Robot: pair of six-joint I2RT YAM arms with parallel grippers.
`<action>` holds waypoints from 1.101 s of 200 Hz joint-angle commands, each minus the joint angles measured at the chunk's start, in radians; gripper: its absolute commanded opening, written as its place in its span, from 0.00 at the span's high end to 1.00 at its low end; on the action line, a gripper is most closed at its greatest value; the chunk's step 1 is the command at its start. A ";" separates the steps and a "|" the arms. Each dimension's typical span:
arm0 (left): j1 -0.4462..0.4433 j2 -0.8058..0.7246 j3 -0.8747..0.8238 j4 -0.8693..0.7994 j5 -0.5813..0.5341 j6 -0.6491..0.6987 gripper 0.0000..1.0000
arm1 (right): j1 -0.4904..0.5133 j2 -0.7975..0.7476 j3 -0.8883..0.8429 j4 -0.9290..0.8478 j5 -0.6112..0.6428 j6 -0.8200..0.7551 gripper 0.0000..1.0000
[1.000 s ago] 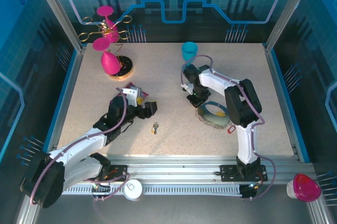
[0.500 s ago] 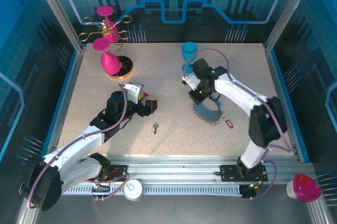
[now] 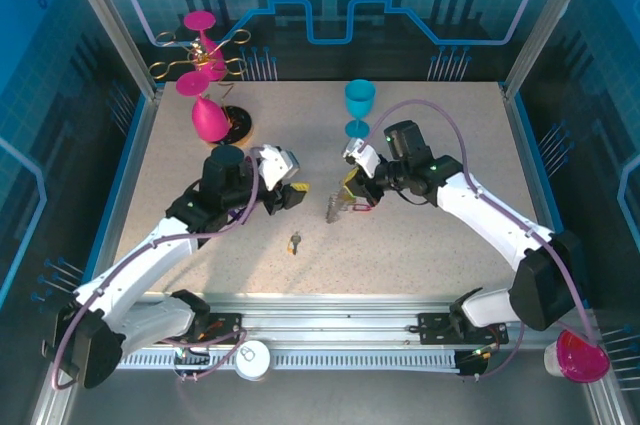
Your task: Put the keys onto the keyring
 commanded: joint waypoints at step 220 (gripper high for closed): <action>-0.007 0.138 -0.144 0.366 0.381 -0.040 0.76 | 0.086 -0.062 -0.079 0.187 -0.230 -0.147 1.00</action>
